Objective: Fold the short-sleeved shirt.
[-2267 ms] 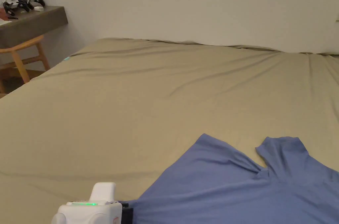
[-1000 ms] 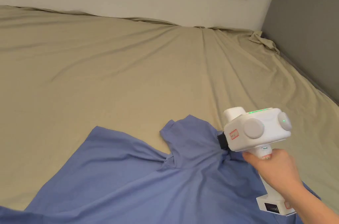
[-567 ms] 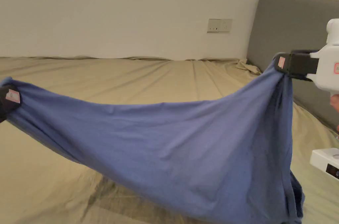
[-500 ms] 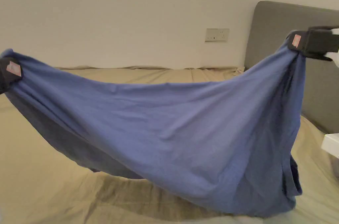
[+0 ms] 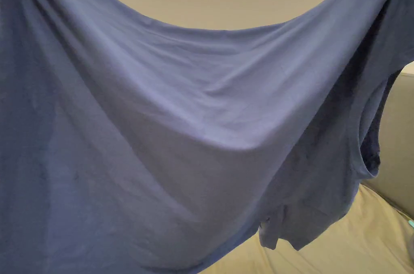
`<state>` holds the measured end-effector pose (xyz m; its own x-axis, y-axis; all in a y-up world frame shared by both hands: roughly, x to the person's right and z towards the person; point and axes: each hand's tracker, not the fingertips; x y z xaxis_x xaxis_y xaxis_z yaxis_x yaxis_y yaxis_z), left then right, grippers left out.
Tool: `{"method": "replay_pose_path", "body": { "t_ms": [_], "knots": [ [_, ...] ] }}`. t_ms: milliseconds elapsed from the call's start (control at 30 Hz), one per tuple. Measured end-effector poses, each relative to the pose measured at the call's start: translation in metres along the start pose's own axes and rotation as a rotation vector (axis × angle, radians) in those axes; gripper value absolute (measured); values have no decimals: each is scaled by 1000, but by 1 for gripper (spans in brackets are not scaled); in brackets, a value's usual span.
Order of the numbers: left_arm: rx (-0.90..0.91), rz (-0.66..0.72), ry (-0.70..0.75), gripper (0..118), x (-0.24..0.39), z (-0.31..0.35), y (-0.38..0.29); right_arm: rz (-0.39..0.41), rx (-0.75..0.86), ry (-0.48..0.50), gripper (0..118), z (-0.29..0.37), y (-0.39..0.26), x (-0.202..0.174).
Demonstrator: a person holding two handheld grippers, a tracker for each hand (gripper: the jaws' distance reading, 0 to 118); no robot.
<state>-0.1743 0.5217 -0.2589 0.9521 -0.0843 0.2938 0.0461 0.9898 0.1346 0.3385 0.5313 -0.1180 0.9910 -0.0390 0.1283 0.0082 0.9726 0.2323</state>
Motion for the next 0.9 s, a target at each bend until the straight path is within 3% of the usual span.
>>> {"method": "replay_pose_path", "body": {
  "t_ms": [133, 267, 533, 733, 900],
  "knots": [
    [-33, -5, 55, 0, -11, -27, 5, -11, -47, -3, 5, -40, 4, -3],
    [-88, 32, 20, 0, -23, -69, 5, -47, -88, 24, 5, -88, 2, -3],
    [-152, -107, 121, 0, -17, -174, 14, 4, -139, -22, 5, -194, 3, -17],
    [-119, -84, 132, 0, -26, -241, 19, 25, -99, -31, 5, -250, 13, -22],
    [-94, -81, 165, 0, -25, -288, -22, 52, -119, -37, 5, -295, -20, -28]
  ]
}}
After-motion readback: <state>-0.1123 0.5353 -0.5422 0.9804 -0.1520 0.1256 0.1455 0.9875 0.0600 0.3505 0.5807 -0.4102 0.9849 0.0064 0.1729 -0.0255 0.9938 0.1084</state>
